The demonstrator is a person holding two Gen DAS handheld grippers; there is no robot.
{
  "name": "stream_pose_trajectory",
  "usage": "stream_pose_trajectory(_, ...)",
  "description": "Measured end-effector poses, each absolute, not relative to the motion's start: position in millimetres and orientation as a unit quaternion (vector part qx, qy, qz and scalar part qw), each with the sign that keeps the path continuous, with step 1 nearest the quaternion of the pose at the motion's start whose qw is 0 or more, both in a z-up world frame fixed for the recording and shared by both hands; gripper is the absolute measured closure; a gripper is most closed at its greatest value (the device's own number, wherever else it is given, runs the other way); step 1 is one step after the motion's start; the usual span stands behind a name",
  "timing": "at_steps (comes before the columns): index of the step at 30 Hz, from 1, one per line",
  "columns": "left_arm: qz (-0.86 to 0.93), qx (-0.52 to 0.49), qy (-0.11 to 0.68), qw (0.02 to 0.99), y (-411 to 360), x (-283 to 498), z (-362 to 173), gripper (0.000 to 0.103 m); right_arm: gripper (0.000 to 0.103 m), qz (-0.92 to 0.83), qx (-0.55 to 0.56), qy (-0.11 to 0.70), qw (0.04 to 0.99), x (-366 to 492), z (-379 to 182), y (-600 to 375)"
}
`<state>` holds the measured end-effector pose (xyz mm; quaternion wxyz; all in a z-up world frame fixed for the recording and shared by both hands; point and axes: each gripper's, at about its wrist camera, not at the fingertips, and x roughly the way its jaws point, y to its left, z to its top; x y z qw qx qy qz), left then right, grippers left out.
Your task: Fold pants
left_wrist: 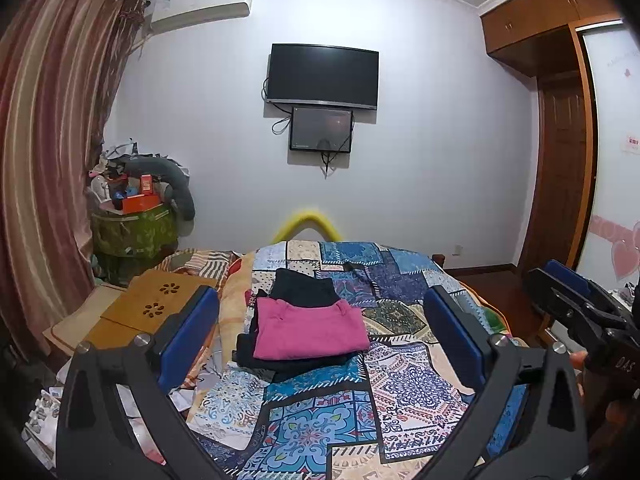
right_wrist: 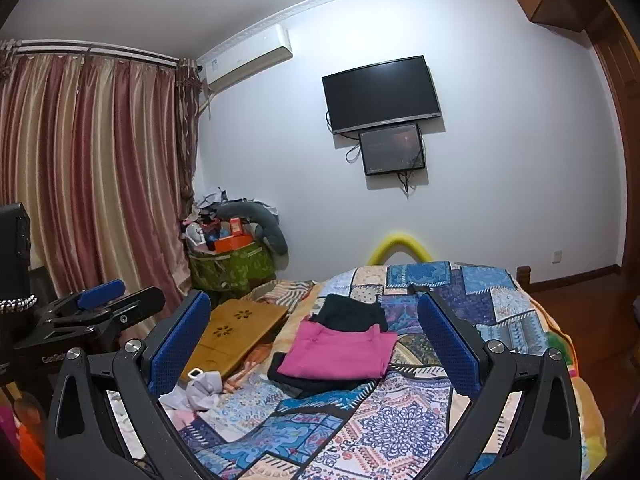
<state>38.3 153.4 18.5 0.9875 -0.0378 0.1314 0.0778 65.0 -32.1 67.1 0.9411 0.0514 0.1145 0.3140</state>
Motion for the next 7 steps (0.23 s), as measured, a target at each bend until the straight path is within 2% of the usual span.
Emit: stream_pose_trajectory(7, 0.072, -0.034, 0.143, 0.986, 150.3, 49.2, 12.9, 0.0, 0.0, 0.311, 0.055, 0.126, 0.941, 74.7, 61.0, -33.6)
